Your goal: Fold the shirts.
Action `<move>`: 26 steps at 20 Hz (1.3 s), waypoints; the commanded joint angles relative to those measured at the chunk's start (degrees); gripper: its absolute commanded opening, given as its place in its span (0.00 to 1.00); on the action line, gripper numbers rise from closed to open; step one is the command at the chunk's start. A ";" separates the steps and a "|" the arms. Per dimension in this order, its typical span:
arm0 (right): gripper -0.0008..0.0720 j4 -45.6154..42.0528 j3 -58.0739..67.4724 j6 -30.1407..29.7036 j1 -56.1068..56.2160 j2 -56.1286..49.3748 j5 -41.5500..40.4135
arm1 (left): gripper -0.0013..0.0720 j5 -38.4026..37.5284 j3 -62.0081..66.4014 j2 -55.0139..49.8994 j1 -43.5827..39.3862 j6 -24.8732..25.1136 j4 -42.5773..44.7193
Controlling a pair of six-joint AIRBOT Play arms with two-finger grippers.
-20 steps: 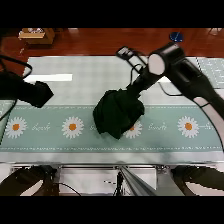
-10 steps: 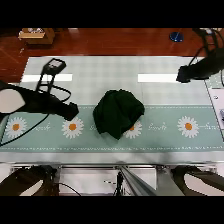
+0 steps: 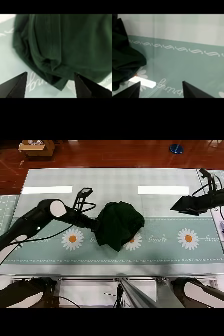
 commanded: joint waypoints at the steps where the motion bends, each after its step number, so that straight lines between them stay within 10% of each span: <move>1: 0.82 4.98 -5.92 -3.61 -0.79 0.04 -1.75 | 0.95 5.51 -0.20 -5.88 0.26 5.68 -8.68; 5: 0.82 6.25 -8.52 -4.83 -0.66 0.04 -2.51 | 0.89 11.41 -0.20 -6.62 1.97 6.12 -9.94; 7: 0.82 6.38 -8.63 -4.92 -0.66 0.04 -2.67 | 0.33 11.34 -0.20 -6.80 3.21 6.14 -10.64; 9: 0.82 6.91 -8.63 -4.90 -0.66 0.04 -3.06 | 0.07 11.32 -0.20 -6.84 3.54 6.16 -10.67; 18: 0.82 20.68 -18.62 -9.20 1.97 -0.02 -10.34 | 0.05 4.63 3.39 -6.51 3.52 9.35 -10.64; 26: 0.80 21.59 -24.92 -8.39 20.70 -0.48 -34.10 | 0.05 3.69 7.28 -6.32 3.52 9.33 -10.64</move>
